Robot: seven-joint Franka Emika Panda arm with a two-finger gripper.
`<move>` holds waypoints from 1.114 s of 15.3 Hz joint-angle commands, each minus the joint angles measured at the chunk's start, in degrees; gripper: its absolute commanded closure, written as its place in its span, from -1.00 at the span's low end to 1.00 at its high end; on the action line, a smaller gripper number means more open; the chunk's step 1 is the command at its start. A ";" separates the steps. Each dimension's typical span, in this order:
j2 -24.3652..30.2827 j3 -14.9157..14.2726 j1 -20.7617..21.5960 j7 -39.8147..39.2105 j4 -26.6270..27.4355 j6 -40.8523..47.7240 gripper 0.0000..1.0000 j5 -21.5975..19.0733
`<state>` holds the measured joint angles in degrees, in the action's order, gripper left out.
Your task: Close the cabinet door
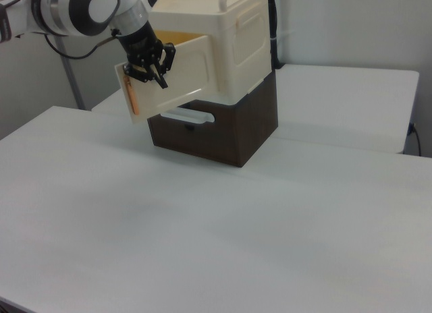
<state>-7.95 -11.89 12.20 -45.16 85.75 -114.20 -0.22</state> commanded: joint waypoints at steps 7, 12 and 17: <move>-6.46 -0.33 8.89 22.45 -4.45 -9.35 0.91 -0.66; -10.33 -0.42 11.27 35.30 -4.54 -20.95 0.91 0.48; -13.57 -0.42 11.36 41.89 -4.72 -32.01 0.91 2.06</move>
<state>-19.20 -11.73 22.96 -7.45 81.90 -140.47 0.10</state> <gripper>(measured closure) 0.956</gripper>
